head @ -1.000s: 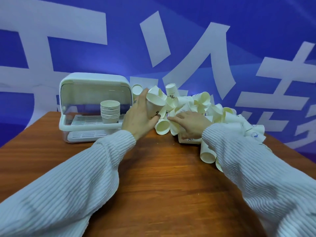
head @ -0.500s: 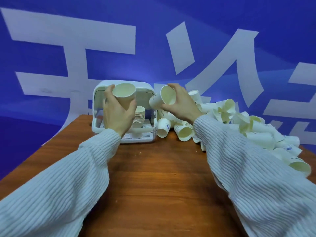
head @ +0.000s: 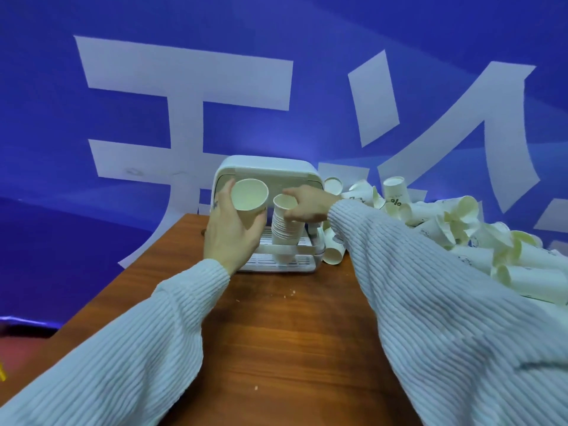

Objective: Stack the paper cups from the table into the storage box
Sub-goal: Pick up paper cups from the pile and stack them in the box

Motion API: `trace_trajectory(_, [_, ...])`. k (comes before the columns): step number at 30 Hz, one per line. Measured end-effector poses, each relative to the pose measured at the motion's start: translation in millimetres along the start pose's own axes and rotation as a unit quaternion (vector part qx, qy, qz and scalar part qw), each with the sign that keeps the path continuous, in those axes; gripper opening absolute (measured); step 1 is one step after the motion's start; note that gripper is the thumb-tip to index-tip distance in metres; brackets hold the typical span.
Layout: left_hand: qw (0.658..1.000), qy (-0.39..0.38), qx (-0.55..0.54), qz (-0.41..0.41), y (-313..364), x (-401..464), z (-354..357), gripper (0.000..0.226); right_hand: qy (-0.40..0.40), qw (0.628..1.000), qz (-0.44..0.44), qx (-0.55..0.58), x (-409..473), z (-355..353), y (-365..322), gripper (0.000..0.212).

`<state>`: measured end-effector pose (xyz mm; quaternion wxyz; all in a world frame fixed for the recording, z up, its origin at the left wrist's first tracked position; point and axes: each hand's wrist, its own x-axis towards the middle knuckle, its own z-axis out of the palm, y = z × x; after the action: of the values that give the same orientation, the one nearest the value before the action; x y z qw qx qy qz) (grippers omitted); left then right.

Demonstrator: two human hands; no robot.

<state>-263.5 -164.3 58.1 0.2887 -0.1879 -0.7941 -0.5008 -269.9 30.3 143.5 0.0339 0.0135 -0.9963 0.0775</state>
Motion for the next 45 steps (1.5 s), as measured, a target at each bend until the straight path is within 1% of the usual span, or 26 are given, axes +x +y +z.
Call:
trace_trajectory(1, [1.000,-0.003,0.001,-0.001,-2.5,-1.1,1.5,0.083,-0.029,1.000,0.006,-0.009,3.4,3.5,-2.3,0.078])
trace_trajectory(2, [1.000,-0.004,-0.001,-0.004,-5.3,-0.8,2.7,0.084,-0.053,0.998,0.012,-0.016,7.4,8.7,-2.9,0.084])
trace_trajectory(5, [1.000,-0.005,-0.012,-0.011,-10.4,3.6,4.5,0.084,-0.101,0.994,0.034,-0.036,14.3,27.1,1.1,0.120])
trace_trajectory(6, [1.000,-0.005,-0.014,-0.015,-11.6,7.6,5.2,0.083,-0.106,0.993,0.031,-0.035,15.8,31.1,4.0,0.126])
trace_trajectory(9, [0.999,0.006,-0.046,-0.021,-9.6,21.7,8.7,0.081,-0.113,0.993,0.019,-0.021,11.1,29.1,8.3,0.131])
trace_trajectory(11, [0.997,0.020,-0.068,-0.026,-3.5,32.9,12.9,0.079,-0.078,0.997,0.007,0.014,5.0,24.4,10.1,0.127])
trace_trajectory(14, [0.997,0.023,-0.071,-0.011,7.8,48.0,22.1,0.081,0.016,0.997,-0.007,0.077,-9.9,20.0,16.2,0.116])
trace_trajectory(16, [0.997,0.003,-0.072,0.008,14.4,55.9,30.5,0.078,0.053,0.994,-0.010,0.099,-20.3,18.6,23.5,0.110])
trace_trajectory(18, [0.997,-0.047,-0.060,0.011,19.5,59.6,39.9,0.081,0.065,0.991,-0.008,0.114,-30.1,16.8,33.3,0.105])
trace_trajectory(21, [0.988,-0.149,0.027,0.024,19.3,56.8,56.1,0.082,0.073,0.990,-0.001,0.118,-42.8,15.6,44.9,0.101])
trace_trajectory(23, [0.972,-0.211,0.101,0.014,15.0,50.4,65.1,0.081,0.075,0.992,0.002,0.105,-50.3,14.6,50.3,0.098])
trace_trajectory(24, [0.962,-0.230,0.144,0.008,12.4,46.1,68.3,0.083,0.074,0.992,0.002,0.101,-53.4,14.4,53.0,0.096])
trace_trajectory(26, [0.947,-0.243,0.212,0.012,7.6,39.5,70.9,0.087,0.076,0.992,0.006,0.098,-58.5,13.4,58.1,0.094])
trace_trajectory(30, [0.919,-0.258,0.294,0.048,13.0,39.1,61.3,0.095,0.082,0.992,0.017,0.097,-75.8,7.9,69.7,0.090])
trace_trajectory(31, [0.914,-0.251,0.312,0.064,18.2,39.5,59.1,0.096,0.085,0.992,0.023,0.094,-83.0,5.0,73.6,0.089])
trace_trajectory(33, [0.924,-0.204,0.303,0.116,31.8,34.0,58.8,0.090,0.094,0.990,0.038,0.093,-101.8,-3.7,83.7,0.086])
trace_trajectory(35, [0.942,-0.155,0.241,0.176,50.6,19.0,67.5,0.076,0.111,0.988,0.062,0.090,-128.1,-13.9,99.6,0.083])
trace_trajectory(36, [0.946,-0.152,0.204,0.200,61.7,9.4,75.3,0.070,0.119,0.986,0.079,0.089,-143.8,-19.6,108.9,0.080])
trace_trajectory(37, [0.946,-0.165,0.175,0.216,73.8,-1.7,85.0,0.067,0.122,0.984,0.099,0.084,-160.7,-24.8,119.2,0.076])
trace_trajectory(39, [0.937,-0.210,0.143,0.239,99.3,-26.0,108.0,0.071,0.116,0.980,0.143,0.072,-196.8,-33.2,143.0,0.067])
trace_trajectory(42, [0.915,-0.280,0.113,0.267,136.7,-65.3,143.3,0.077,0.100,0.972,0.208,0.048,-254.1,-42.4,176.2,0.054])
trace_trajectory(45, [0.890,-0.334,0.106,0.291,171.0,-105.3,171.6,0.077,0.082,0.965,0.246,0.024,-310.8,-45.1,198.1,0.045])
